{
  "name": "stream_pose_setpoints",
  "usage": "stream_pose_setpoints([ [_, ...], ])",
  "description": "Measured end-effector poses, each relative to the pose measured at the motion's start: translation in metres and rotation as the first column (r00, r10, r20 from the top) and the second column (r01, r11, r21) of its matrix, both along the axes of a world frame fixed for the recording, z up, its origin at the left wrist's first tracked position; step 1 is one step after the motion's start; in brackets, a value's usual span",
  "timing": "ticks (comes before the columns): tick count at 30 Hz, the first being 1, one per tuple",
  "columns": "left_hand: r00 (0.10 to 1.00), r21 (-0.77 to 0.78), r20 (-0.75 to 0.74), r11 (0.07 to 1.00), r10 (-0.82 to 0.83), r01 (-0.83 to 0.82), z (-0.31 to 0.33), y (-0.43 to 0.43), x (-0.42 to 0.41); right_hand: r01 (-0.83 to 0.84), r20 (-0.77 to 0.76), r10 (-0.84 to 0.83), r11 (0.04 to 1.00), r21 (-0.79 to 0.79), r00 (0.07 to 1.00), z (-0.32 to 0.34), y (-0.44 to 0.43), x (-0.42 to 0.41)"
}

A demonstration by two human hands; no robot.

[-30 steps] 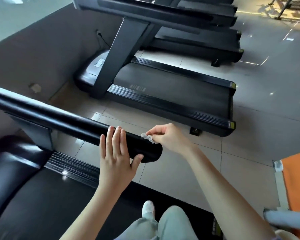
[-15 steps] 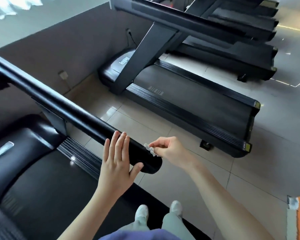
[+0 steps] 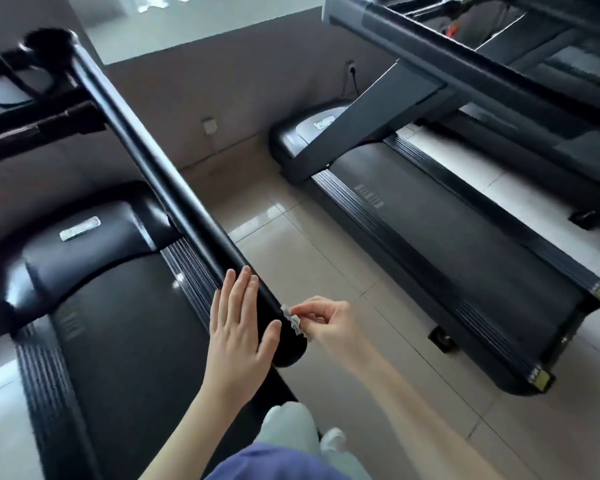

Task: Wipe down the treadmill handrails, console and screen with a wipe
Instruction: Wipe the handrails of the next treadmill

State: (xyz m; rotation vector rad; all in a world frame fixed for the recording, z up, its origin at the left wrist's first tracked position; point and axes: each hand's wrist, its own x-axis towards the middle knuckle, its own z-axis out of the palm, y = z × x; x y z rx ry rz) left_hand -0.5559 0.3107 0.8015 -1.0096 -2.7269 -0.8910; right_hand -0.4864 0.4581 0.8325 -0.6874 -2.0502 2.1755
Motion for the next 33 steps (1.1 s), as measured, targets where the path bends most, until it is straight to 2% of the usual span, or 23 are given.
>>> stream_pose_setpoints([
  [4, 0.996, 0.084, 0.045, 0.993, 0.077, -0.081, -0.002, 0.011, 0.010, -0.034, -0.046, 0.034, 0.999, -0.013, 0.998, -0.006, 0.003, -0.004],
  [11, 0.997, 0.325, 0.057, 0.943, 0.059, -0.074, -0.012, 0.020, 0.010, -0.107, -0.159, 0.112, 0.994, 0.035, 0.981, -0.016, 0.010, -0.025],
  [18, 0.995, 0.400, 0.056, 0.912, 0.079, -0.095, -0.016, 0.023, 0.013, -0.152, -0.329, 0.170, 0.985, 0.080, 0.929, -0.025, 0.011, -0.028],
  [21, 0.996, 0.439, 0.037, 0.894, 0.080, -0.088, -0.017, 0.027, 0.013, -0.188, -0.428, 0.221, 0.975, 0.119, 0.876, -0.038, 0.017, -0.033],
  [25, 0.993, 0.515, 0.076, 0.849, 0.096, -0.121, -0.019, 0.032, 0.015, -0.217, -0.609, 0.303, 0.953, 0.213, 0.733, -0.055, 0.025, -0.042],
  [29, 0.990, 0.687, 0.104, 0.714, 0.090, -0.137, -0.032, 0.040, 0.016, -0.293, -0.779, 0.325, 0.937, 0.190, 0.536, -0.079, 0.032, -0.051],
  [30, 0.990, 0.716, 0.113, 0.685, 0.080, -0.137, -0.036, 0.040, 0.017, -0.301, -0.791, 0.331, 0.934, 0.195, 0.515, -0.083, 0.033, -0.051],
  [31, 0.988, 0.720, 0.136, 0.677, 0.077, -0.152, -0.038, 0.039, 0.019, -0.304, -0.778, 0.335, 0.933, 0.193, 0.532, -0.083, 0.031, -0.049],
  [33, 0.985, 0.683, 0.131, 0.709, 0.117, -0.175, -0.039, 0.036, 0.020, -0.297, -0.752, 0.330, 0.937, 0.186, 0.571, -0.080, 0.030, -0.044],
])
